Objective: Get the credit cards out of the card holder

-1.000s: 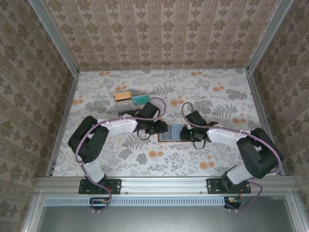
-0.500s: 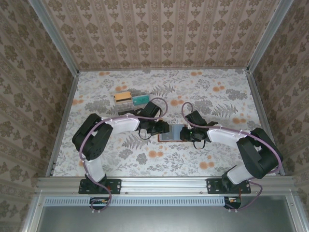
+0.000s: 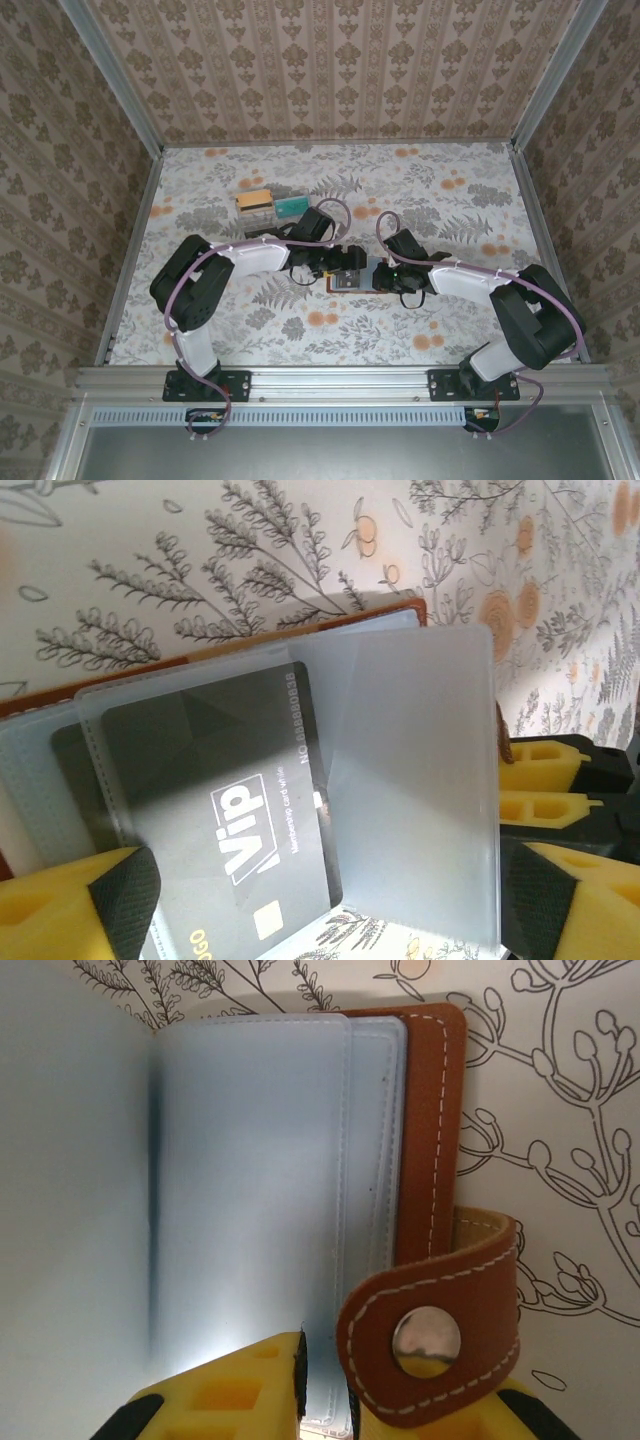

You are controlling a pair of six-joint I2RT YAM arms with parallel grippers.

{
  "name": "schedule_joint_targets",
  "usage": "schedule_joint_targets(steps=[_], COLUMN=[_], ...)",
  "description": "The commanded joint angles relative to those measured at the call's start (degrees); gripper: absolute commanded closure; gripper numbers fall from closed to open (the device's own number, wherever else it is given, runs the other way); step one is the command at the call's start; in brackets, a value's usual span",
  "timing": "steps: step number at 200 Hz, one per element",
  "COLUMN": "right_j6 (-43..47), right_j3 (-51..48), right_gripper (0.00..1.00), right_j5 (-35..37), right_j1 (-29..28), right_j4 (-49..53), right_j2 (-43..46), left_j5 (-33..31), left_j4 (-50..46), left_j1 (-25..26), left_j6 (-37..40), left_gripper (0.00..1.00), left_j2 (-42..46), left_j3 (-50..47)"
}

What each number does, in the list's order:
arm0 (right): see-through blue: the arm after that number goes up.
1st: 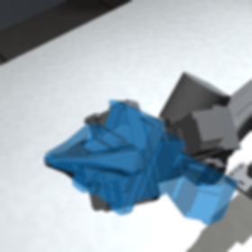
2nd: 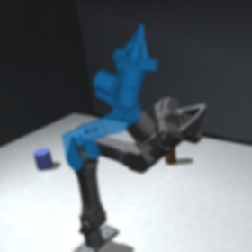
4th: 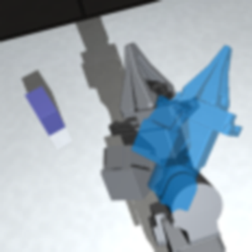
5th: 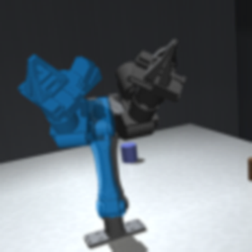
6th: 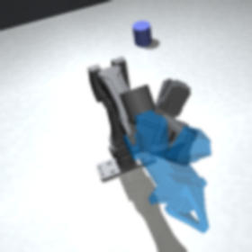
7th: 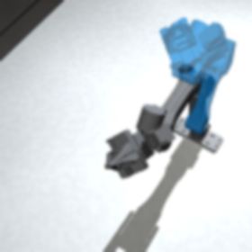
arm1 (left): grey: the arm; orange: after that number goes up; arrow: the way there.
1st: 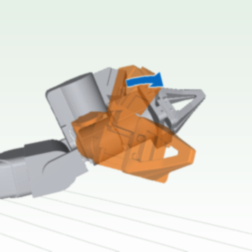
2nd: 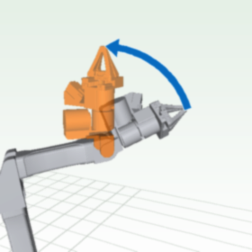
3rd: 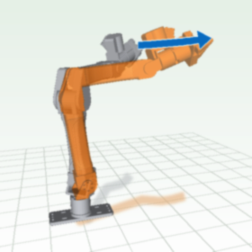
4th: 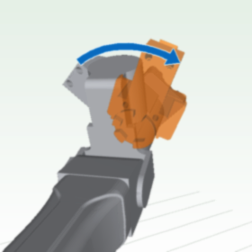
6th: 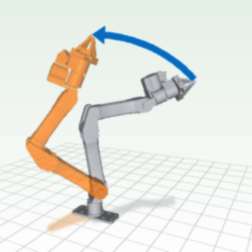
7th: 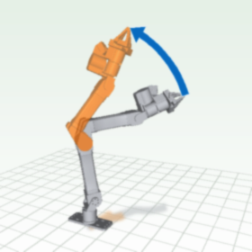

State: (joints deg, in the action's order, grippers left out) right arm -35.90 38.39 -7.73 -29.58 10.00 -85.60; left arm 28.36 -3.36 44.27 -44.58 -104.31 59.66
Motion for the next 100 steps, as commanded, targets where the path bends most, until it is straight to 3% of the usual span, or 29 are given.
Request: schedule_joint_targets(steps=[1,48,71,100], right_j6=[-0.8,-1.2,-0.8,-0.2], right_j3=[-1.5,-1.3,-0.8,0.3], right_gripper=[0.78,0.64,0.63,0.6], right_j5=[0.2,5.3,7.2,1.6], right_j1=[-0.6,0.7,1.3,1.5], right_j4=[0.8,3.9,5.6,3.7], right_j2=[0.5,10.1,14.7,15.6], left_j5=[1.3,1.3,0.8,-0.8], left_j4=[0.6,0.0,-0.5,-2.3], left_j1=[0.3,0.2,0.1,-0.7], left_j6=[0.5,0.4,0.7,1.4], left_gripper=[0.05,0.04,0.06,0.13], left_j2=[-1.0,-1.2,-0.9,1.7], left_j3=[0.3,0.4,0.4,0.0])
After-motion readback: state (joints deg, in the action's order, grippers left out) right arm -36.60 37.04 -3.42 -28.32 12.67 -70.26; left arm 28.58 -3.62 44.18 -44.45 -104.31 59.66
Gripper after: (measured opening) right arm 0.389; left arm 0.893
